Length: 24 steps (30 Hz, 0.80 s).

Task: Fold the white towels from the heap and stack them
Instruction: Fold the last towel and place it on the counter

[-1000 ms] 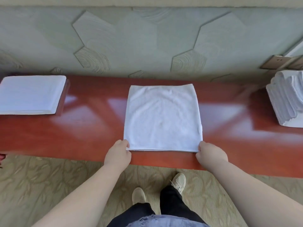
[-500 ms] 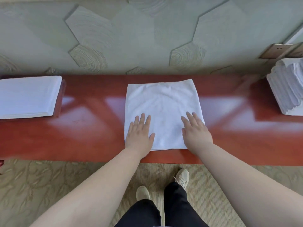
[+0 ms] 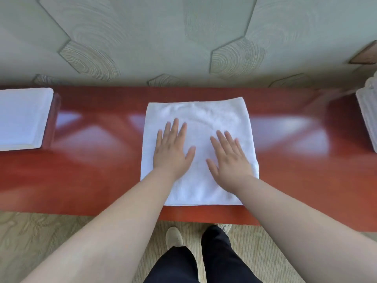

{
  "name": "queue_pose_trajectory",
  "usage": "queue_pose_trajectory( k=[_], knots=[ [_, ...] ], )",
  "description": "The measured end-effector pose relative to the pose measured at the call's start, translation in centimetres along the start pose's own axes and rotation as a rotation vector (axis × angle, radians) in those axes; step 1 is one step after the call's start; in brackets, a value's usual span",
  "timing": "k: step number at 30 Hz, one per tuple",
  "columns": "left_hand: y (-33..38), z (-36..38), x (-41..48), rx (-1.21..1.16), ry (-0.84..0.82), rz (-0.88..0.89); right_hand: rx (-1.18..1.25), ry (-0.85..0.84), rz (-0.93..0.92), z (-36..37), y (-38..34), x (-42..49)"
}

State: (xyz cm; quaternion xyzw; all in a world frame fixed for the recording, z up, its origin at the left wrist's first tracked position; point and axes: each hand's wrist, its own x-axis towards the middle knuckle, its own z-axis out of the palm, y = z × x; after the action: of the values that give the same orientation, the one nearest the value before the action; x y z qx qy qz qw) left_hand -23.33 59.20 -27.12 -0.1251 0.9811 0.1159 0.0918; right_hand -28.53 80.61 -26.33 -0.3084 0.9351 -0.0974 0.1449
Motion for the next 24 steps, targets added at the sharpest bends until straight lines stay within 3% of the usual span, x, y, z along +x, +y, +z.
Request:
queue_pose_trajectory(
  k=[3,6,8,10,12,17,24],
  knots=[
    [-0.8,0.7,3.2,0.109,-0.099,0.018,-0.011,-0.043,-0.114,-0.2,-0.7,5.3],
    [-1.3,1.6,2.8,0.220,-0.092,0.032,-0.112,-0.127,-0.272,0.5,1.0,8.2],
    [-1.3,1.7,2.9,0.207,-0.092,0.012,-0.154,-0.112,-0.182,0.2,3.5,9.8],
    [-1.4,1.4,3.1,0.201,-0.097,0.006,-0.115,-0.097,0.074,-0.8,5.4,11.2],
    [-1.3,1.2,3.0,0.207,-0.098,0.010,-0.113,-0.091,0.173,-1.5,5.8,12.4],
    [-1.4,1.1,3.2,0.173,-0.107,0.006,-0.131,-0.058,-0.218,-0.5,3.4,12.8],
    [-1.4,1.0,3.3,0.144,-0.123,-0.001,-0.161,-0.043,-0.213,-0.2,3.5,12.9]
  ],
)
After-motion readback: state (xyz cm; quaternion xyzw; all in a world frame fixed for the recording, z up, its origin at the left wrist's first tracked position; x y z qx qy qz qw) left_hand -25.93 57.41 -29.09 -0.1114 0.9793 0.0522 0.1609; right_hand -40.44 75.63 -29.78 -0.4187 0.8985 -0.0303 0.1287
